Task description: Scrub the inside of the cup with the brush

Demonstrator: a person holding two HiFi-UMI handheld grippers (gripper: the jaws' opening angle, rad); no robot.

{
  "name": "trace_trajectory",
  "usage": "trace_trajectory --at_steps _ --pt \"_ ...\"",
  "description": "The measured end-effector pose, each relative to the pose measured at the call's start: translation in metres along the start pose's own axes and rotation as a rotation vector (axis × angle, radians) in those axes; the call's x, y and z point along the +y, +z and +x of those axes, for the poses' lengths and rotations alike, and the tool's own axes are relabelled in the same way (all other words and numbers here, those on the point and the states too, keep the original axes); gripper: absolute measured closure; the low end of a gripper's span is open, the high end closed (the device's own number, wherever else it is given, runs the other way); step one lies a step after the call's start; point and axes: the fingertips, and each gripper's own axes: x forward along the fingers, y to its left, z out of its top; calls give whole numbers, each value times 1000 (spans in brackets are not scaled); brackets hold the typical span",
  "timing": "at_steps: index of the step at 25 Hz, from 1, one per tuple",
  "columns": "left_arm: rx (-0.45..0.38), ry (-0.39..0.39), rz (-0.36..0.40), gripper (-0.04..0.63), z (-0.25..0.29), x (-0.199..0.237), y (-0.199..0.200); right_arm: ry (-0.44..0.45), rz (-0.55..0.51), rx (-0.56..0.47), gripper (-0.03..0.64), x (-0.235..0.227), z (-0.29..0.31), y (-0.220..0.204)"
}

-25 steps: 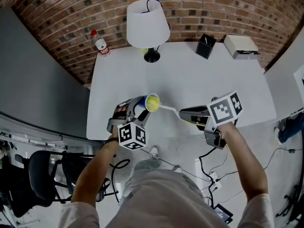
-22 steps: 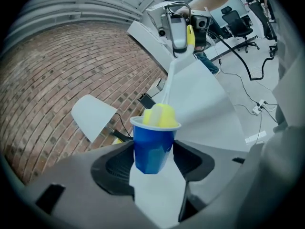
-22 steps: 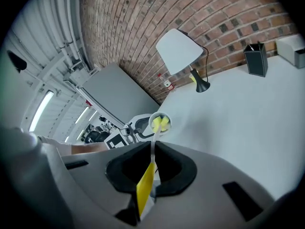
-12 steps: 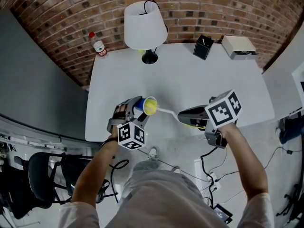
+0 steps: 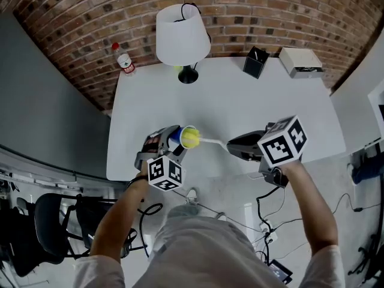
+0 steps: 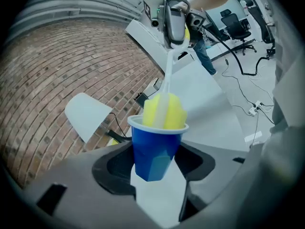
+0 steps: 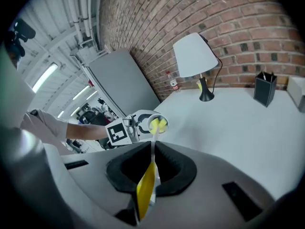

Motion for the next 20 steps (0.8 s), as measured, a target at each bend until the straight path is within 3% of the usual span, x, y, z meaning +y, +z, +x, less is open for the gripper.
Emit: trace_trajectory --at_steps 7,15,20 --pt "38 -15 -101 328 3 2 -15 -135 -248 -13 592 5 -23 13" --pt "43 -51 -163 328 4 1 -20 -270 -721 3 592 33 -30 19" --pt "40 -92 -157 328 3 -7 -21 -346 -979 86 592 42 -29 15"
